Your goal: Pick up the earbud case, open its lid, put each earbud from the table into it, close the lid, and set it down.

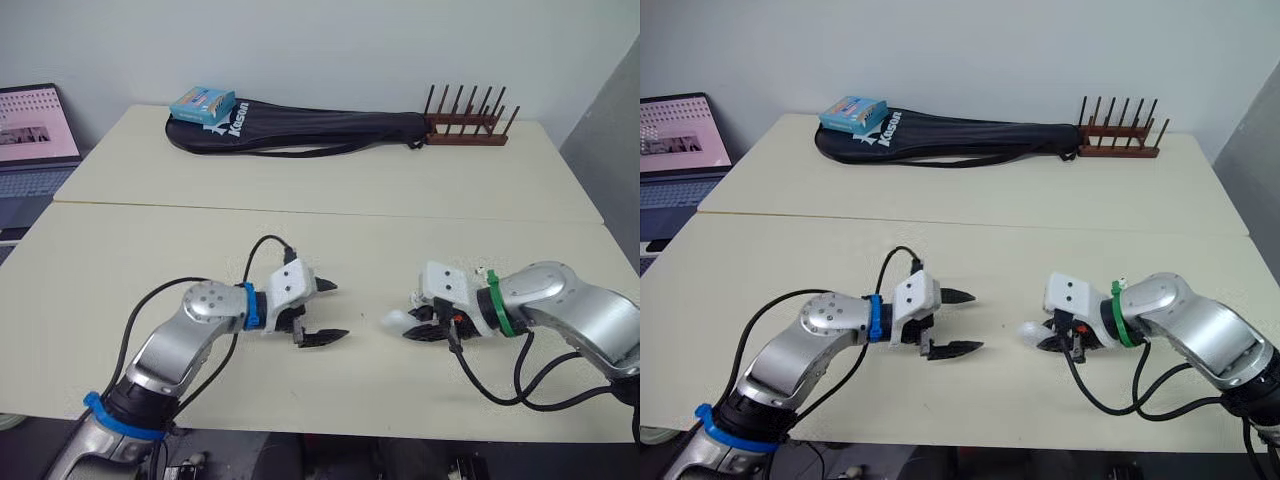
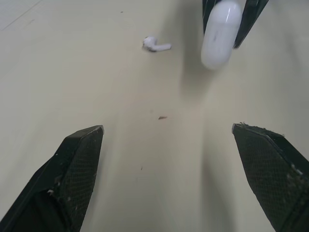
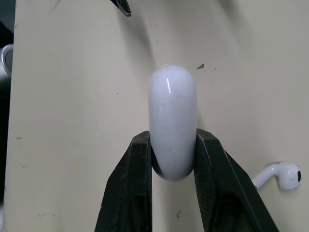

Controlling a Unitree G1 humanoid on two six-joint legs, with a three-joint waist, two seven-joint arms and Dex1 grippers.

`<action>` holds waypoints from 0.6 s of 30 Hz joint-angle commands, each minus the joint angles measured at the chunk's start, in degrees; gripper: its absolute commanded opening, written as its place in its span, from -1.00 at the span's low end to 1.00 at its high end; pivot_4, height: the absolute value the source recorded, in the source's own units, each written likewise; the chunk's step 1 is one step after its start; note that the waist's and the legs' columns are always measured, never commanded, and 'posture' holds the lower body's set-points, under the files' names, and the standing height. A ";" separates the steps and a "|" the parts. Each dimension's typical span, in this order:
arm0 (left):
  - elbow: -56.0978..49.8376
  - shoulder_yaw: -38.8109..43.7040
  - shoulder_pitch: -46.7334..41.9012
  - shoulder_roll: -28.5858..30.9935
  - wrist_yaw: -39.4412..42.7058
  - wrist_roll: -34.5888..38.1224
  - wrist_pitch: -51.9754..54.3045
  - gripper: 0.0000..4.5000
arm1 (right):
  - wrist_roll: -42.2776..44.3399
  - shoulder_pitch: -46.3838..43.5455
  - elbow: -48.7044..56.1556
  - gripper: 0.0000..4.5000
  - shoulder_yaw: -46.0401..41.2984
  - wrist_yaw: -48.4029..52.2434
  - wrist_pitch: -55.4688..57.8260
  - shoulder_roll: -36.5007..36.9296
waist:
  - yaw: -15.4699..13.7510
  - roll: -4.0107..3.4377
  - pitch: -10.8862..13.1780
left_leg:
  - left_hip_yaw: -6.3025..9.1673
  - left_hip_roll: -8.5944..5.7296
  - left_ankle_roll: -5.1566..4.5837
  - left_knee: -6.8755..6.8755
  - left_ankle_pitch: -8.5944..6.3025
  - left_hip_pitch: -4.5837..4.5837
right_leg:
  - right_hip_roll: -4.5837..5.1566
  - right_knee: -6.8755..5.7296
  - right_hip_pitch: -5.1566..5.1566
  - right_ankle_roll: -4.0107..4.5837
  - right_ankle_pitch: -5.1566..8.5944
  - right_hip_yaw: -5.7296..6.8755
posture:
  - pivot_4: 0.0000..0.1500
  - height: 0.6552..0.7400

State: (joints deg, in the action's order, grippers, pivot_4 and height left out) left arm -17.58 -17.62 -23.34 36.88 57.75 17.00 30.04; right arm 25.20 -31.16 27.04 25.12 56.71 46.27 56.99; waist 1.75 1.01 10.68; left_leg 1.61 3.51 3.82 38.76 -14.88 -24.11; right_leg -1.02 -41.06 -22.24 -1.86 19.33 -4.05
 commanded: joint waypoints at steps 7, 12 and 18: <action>-0.75 -6.63 -5.16 -3.41 1.17 -2.50 1.69 1.00 | -5.70 -2.85 -1.18 -0.67 0.46 4.47 -2.53 -3.02 | -0.08 0.01 0.00 | 0.03 0.00 0.00 0.02 0.00 0.01 | 0.00 -0.02 0.02 0.01 -0.01 0.01 | 1.00 -0.12; 1.85 -6.77 -6.68 -6.01 0.63 -3.33 0.65 1.00 | -6.95 -2.93 -1.17 -0.67 0.18 5.55 -2.07 -4.45 | -0.10 0.01 0.01 | 0.04 -0.01 0.00 0.05 0.00 0.00 | 0.01 -0.03 0.02 0.02 -0.01 0.02 | 1.00 -0.12; 3.67 -7.09 -7.64 -7.64 1.53 -3.24 0.43 0.92 | -7.85 -3.24 -1.26 -0.67 -0.01 6.10 -1.64 -5.73 | -0.09 0.01 0.01 | 0.04 -0.02 0.00 0.07 0.01 0.00 | 0.02 -0.05 0.03 0.02 -0.01 0.02 | 1.00 -0.12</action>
State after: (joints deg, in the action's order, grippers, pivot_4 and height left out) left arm -13.23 -24.58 -29.97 29.52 58.66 13.63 31.62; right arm 17.50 -33.02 24.84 26.09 62.30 44.59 51.16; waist 1.65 1.02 10.68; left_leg 1.65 3.49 3.83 38.83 -14.87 -24.11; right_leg -1.00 -41.11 -22.21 -1.84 19.32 -4.04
